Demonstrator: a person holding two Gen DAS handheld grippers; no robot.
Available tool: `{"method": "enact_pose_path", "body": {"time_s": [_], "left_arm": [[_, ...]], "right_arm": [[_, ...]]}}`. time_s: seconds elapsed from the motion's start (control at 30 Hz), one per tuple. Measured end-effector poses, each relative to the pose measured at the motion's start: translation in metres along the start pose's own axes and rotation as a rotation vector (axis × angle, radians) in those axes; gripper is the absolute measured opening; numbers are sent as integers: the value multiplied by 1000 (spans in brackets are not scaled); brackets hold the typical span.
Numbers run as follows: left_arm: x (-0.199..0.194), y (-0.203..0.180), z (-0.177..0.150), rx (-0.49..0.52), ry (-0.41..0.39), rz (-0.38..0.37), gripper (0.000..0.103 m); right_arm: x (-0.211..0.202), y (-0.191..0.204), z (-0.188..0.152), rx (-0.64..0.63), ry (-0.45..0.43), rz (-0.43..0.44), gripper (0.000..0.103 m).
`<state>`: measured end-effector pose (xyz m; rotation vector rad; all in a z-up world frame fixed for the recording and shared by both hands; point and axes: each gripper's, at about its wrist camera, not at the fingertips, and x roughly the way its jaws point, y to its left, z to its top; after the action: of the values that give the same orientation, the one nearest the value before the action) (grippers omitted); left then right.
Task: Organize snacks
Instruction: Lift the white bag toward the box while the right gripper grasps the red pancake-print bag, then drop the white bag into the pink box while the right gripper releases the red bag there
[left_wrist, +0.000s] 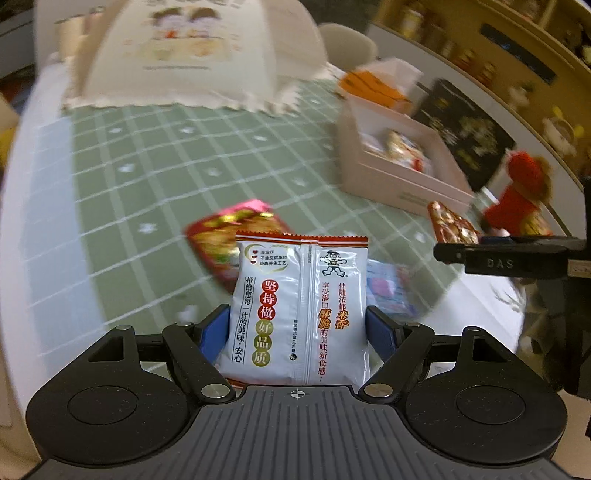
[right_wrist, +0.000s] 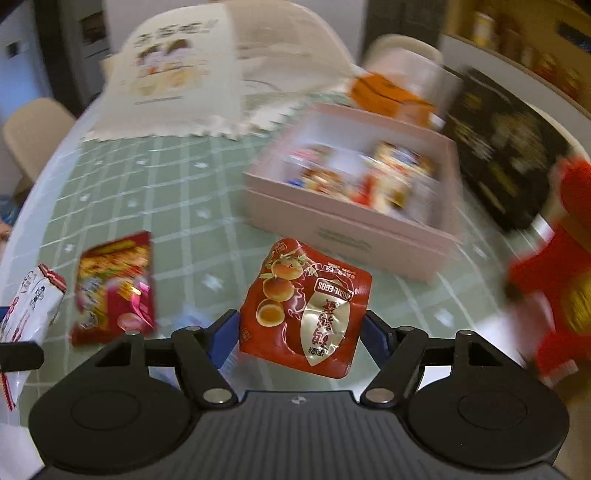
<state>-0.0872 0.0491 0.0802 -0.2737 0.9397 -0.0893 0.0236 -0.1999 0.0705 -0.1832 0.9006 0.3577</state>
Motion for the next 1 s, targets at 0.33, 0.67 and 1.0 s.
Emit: {"method": "enact_pose_path", "body": {"time_s": [0.33,0.67,1.0], "left_arm": [[20,-75,108,121,-87,-242,83],[130,-107,216,39,-187,-227,82],[111,-105,223,-51,-253,-320,82]], "right_arm": [[-42,-67,-31,168,-1,3,72],[-58,-72,-32,103,-125,28,72],[-48,-69,-12,9,-163,31,72]]}}
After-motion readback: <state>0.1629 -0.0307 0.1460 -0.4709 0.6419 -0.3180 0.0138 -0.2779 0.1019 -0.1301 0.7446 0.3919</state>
